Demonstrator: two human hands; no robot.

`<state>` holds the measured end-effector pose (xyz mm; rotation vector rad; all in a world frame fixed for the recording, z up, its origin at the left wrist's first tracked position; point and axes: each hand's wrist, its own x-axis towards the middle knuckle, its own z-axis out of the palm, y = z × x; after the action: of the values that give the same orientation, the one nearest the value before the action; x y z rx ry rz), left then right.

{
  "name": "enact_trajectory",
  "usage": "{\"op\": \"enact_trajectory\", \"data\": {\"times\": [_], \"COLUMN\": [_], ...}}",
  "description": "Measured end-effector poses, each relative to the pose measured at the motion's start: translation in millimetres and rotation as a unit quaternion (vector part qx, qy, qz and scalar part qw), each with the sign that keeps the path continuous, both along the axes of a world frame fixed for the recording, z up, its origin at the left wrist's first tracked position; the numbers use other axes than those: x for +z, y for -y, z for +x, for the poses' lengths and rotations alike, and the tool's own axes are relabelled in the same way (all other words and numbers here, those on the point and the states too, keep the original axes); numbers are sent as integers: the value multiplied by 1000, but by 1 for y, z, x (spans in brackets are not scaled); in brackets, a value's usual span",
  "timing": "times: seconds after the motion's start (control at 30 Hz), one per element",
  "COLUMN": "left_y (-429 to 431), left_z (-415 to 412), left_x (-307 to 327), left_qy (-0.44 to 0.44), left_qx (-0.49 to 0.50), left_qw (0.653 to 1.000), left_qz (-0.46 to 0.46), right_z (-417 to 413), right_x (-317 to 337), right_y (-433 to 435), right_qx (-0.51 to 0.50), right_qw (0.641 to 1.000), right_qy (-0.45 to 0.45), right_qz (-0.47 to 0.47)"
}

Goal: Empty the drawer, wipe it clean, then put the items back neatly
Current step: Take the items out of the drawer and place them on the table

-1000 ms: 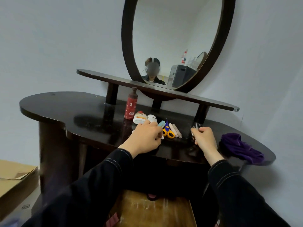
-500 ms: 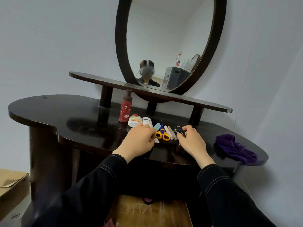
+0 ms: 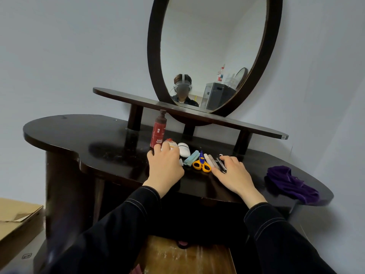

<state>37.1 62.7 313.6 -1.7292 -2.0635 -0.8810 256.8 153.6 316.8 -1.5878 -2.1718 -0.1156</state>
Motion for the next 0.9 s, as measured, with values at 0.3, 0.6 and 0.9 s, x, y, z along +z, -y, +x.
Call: {"op": "enact_trajectory", "data": {"times": [0.3,0.6,0.9], "left_y": [-8,-5,25], "left_z": [-3,1,6], "left_x": [-4,-4,0], "left_qy": [36,34,20], "left_qx": [54,46,-27], "left_qw": [998,998,993], "left_qz": [-13,-18,111], "right_z": [-3,-14,-6], "right_x": [1,4,-3], "right_y": [4,0,55], "right_qx": [51,50,-27], "right_qw": [996,991,997], "right_qy": [-4,29,-66], "right_qz": [-79,-122,15]}}
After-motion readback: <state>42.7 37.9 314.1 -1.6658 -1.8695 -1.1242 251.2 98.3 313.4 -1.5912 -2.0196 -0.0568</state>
